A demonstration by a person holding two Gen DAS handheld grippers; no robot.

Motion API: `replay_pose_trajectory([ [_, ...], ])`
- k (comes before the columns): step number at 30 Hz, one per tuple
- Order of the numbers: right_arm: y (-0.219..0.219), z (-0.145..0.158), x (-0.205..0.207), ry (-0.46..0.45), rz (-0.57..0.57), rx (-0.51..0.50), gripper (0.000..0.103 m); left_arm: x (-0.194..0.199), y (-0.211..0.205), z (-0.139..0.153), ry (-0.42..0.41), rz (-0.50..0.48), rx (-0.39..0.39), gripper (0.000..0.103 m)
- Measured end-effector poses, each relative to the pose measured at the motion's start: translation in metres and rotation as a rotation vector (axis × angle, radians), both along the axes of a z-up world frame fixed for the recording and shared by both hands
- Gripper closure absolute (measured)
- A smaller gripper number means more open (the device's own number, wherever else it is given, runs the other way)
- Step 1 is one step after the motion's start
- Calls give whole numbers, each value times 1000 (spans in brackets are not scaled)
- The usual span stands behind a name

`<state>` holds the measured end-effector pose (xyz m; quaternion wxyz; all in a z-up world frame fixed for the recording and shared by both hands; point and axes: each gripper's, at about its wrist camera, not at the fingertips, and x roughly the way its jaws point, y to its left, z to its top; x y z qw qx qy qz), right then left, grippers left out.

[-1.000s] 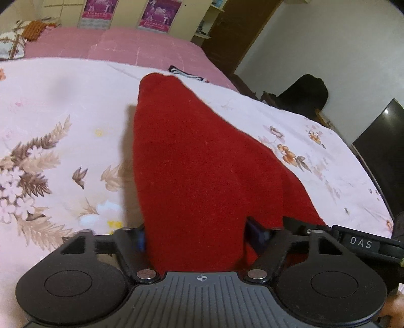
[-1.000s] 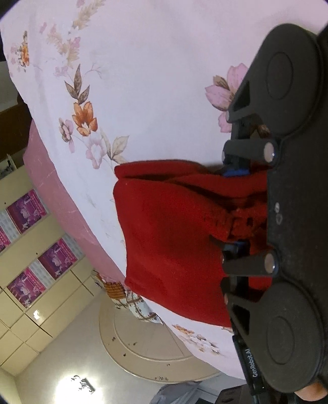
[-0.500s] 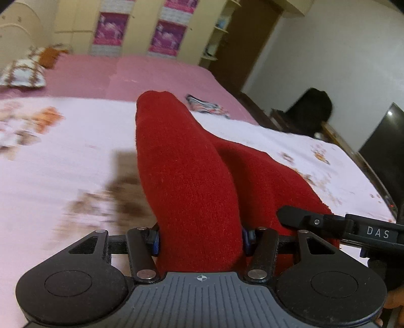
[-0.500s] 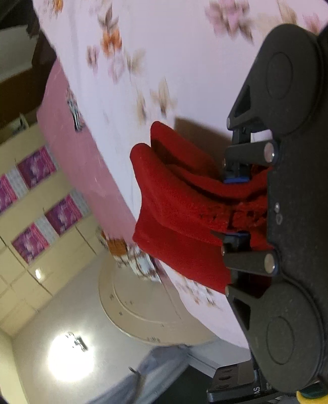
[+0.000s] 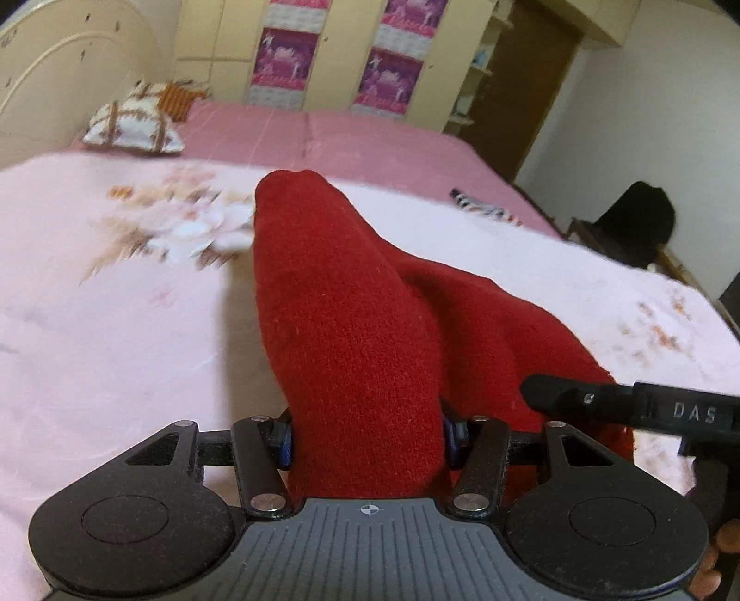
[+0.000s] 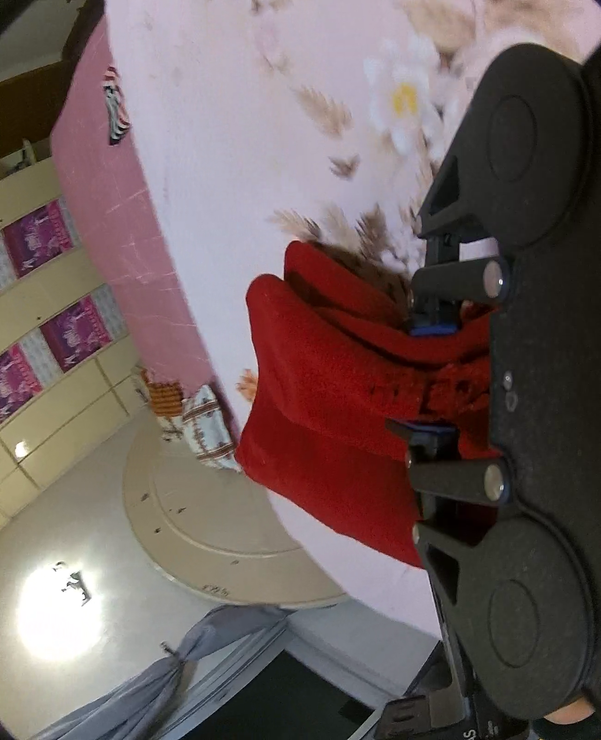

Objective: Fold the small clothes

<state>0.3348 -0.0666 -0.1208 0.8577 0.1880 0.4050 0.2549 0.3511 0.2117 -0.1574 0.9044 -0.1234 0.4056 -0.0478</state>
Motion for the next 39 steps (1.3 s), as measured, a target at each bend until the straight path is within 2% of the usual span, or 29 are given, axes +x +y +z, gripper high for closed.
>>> replay_pose_trajectory([
  [1,6,-6,3,9,-3,-22,70,0,6,-10,5,3,-13,38],
  [3,9,-19,7,14,-27,-73,65,-1,11,-24,-7,25,4,7],
  [4,7,-26,11,20,-43,-97,62,-2,12,-29,-16,26,20,3],
  [5,5,-31,10,34,-56,-99,52,-2,13,-32,-19,23,18,1],
  [6,0,-36,11,49,-73,-90,46,-1,13,-32,-17,20,11,0],
  [10,-7,-33,3,28,-75,-129,46,0,13,-27,-17,0,49,1],
  [14,4,-17,-6,-5,-74,-162,65,-4,10,-8,-68,16,87,1],
  [17,14,-1,-8,-64,-66,-213,65,-7,14,12,-125,33,64,1],
  [21,16,17,-3,-114,-80,-181,65,6,16,22,-134,55,28,1],
  [26,48,21,22,-156,-33,-223,67,38,10,-1,-59,93,-13,1],
  [28,61,16,31,-158,-15,-241,67,50,9,-15,-17,113,4,1],
  [30,70,6,40,-153,-15,-287,70,58,14,-32,35,122,-36,0],
  [31,72,-2,44,-148,-19,-329,70,59,16,-37,36,126,-58,0],
  [33,74,-21,51,-127,-17,-414,67,59,11,-38,22,121,-34,0],
  [39,69,-23,50,-121,-31,-380,66,50,5,-27,15,123,5,0],
])
